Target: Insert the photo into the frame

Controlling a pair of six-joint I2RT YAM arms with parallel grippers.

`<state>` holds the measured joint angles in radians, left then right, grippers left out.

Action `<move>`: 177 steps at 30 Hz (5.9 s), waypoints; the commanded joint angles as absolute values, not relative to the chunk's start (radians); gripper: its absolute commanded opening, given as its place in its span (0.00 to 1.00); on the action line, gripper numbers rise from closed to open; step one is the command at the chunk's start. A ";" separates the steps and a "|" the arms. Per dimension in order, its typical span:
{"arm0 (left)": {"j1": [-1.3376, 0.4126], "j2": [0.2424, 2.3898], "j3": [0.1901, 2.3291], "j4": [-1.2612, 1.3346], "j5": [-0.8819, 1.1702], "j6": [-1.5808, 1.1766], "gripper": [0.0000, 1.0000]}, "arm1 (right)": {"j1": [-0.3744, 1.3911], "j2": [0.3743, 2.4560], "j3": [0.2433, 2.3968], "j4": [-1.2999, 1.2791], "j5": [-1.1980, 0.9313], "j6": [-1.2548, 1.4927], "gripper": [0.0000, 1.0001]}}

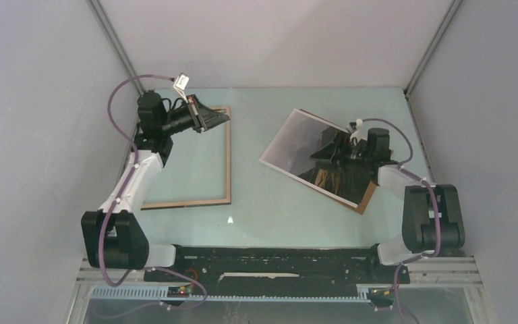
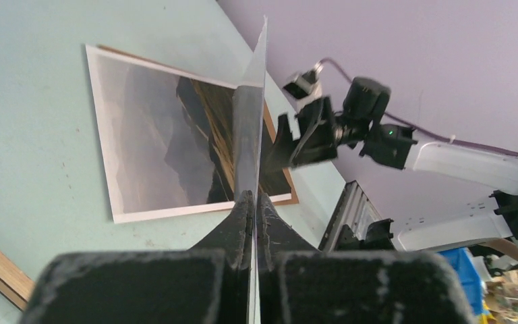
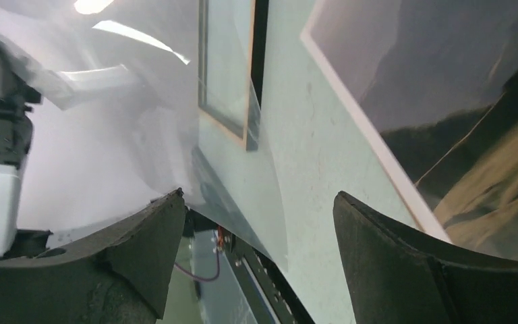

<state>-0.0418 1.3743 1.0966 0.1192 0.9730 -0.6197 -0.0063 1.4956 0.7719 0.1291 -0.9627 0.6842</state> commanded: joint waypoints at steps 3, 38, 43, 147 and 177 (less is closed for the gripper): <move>-0.007 1.243 1.016 0.266 0.933 -0.659 0.00 | 0.120 1.453 0.595 0.486 -0.909 0.813 0.87; 0.103 1.215 0.925 0.619 0.963 -0.939 0.00 | 0.512 2.038 0.667 1.470 -0.801 1.257 0.71; 0.109 1.221 0.916 0.686 0.969 -0.988 0.00 | 0.526 2.041 0.699 1.477 -0.793 1.284 0.71; 0.413 1.836 1.330 -0.332 -0.038 -0.538 0.98 | 0.450 2.443 1.579 0.996 -0.794 1.325 0.00; 0.249 1.855 1.236 -0.455 0.215 -0.701 0.95 | 0.380 2.331 1.443 1.104 -0.813 1.334 0.00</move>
